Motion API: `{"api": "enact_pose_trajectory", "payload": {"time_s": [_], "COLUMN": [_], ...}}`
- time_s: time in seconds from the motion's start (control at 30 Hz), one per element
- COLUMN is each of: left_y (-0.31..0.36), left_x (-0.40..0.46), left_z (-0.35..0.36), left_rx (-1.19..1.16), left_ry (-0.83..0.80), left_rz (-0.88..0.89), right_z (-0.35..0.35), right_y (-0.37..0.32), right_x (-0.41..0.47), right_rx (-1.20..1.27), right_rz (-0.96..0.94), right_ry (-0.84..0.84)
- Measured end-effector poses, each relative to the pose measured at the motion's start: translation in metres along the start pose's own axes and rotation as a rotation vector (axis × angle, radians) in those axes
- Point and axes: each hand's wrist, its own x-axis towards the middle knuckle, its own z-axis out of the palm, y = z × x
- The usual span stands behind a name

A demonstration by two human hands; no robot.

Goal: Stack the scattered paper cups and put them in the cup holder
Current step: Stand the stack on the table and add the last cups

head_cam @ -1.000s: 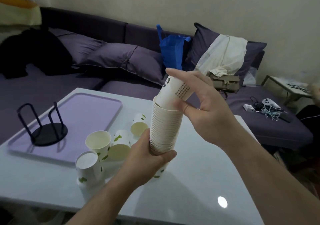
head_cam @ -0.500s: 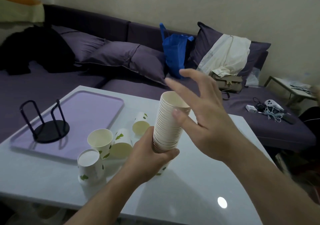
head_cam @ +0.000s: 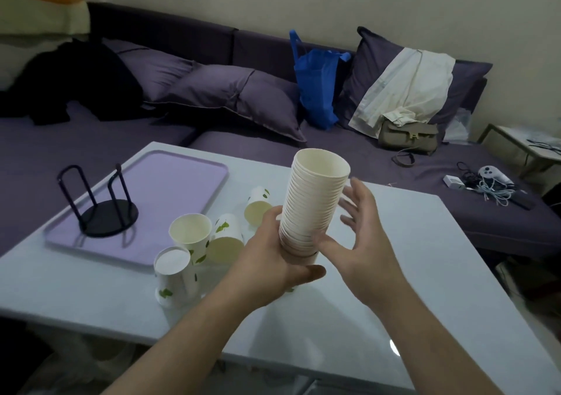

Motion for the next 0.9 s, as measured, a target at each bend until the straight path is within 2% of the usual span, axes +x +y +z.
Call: {"api": "enact_pose_trajectory", "payload": {"time_s": [0.1,0.17,0.3,0.37,0.43,0.5,0.63,0.77,0.83,0.9], "left_y": [0.009,0.008,-0.004,-0.017,-0.032,-0.043,-0.05,-0.031,-0.015,0.003], "left_x": [-0.019,-0.032,-0.05,-0.056,-0.062,-0.065,-0.071,-0.078,-0.083,-0.086], "left_z": [-0.014,-0.027,-0.068,-0.087,-0.099,-0.101,-0.096,-0.106,-0.111,-0.111], "left_rx": [0.068,0.126,0.322,0.45,0.531,0.498,0.379,0.404,0.339,0.236], "left_ry": [0.021,0.099,0.425,0.543,0.539,0.475,0.447,0.484,0.506,0.519], "left_rz": [-0.002,0.014,0.015,-0.057,-0.194,-0.314,-0.369,-0.32,-0.187,0.001], "right_z": [0.004,0.004,0.007,0.007,0.006,0.006,0.006,-0.004,-0.011,-0.018], "right_y": [0.014,0.017,0.018,0.016,0.012,0.008,0.002,-0.004,-0.009,-0.018], "right_x": [-0.005,-0.005,-0.01,-0.013,-0.016,-0.019,-0.022,-0.021,-0.023,-0.025], "right_rx": [0.037,0.028,-0.059,-0.1,-0.115,-0.124,-0.149,-0.267,-0.449,-0.657], "right_rz": [0.155,0.217,0.277,0.294,0.297,0.293,0.288,0.298,0.278,0.16], "right_ry": [-0.003,0.015,0.069,0.09,0.096,0.089,0.084,0.124,0.138,0.188]}}
